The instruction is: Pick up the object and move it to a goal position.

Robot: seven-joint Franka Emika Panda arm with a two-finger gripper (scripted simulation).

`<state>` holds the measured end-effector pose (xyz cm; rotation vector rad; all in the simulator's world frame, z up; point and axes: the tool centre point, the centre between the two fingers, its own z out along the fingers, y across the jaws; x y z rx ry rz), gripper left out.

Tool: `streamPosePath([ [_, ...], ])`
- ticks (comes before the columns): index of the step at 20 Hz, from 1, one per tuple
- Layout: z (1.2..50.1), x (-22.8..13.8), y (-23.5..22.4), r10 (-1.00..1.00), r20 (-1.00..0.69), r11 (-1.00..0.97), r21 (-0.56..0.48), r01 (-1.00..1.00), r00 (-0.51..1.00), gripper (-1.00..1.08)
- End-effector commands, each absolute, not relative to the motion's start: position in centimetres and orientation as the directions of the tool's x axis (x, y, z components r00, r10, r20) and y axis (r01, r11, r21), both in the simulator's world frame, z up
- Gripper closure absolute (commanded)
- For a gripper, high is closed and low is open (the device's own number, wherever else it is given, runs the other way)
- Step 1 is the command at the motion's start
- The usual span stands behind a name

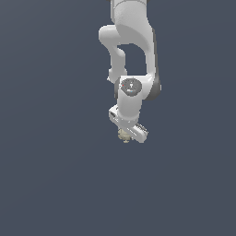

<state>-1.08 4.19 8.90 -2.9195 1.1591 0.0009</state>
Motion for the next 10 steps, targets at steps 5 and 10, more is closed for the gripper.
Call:
streamPosePath([
  [5,14.5,-3.0,7.2,-0.686,0.0,-0.728,-0.001,-0.686,0.728,1.08],
  [10,19.8,-4.8,10.0,-0.686,0.001,-0.727,0.0,-0.686,0.727,1.08],
])
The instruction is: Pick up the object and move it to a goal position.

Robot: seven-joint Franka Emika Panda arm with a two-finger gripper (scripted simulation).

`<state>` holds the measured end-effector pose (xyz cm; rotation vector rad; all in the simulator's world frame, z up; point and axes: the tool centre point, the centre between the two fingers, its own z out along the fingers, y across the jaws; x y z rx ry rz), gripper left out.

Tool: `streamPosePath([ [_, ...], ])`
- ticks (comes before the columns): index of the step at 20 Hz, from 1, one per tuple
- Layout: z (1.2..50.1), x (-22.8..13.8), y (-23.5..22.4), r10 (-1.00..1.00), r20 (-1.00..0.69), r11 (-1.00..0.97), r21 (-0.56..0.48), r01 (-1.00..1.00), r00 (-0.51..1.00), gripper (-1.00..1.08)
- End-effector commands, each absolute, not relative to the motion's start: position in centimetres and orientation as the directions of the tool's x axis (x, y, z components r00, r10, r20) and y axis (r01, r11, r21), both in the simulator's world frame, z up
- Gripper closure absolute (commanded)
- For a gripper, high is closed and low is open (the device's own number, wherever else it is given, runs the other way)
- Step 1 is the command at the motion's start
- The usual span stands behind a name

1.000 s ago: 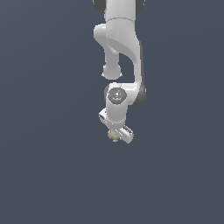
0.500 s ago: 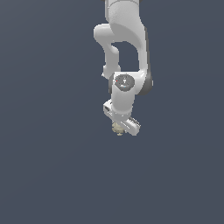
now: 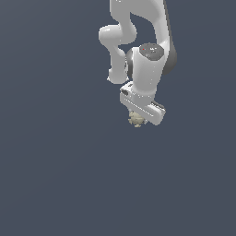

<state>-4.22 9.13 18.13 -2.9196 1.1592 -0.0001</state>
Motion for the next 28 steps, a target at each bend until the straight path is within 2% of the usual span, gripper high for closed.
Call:
streamPosePath([
  [1,20.9,-5.2,10.5,-0.686,0.001,-0.727,0.0,-0.686,0.727,1.08],
  [15,33.1,-9.0,17.2,-0.686,0.002,-0.727,0.001,-0.686,0.727,1.08],
  [21,35.6,-9.6,18.5,-0.686,0.001,-0.728,0.0,-0.686,0.728,1.08],
  [28,35.9,-9.6,18.8,-0.686,0.0,-0.728,0.0,-0.686,0.728,1.08],
])
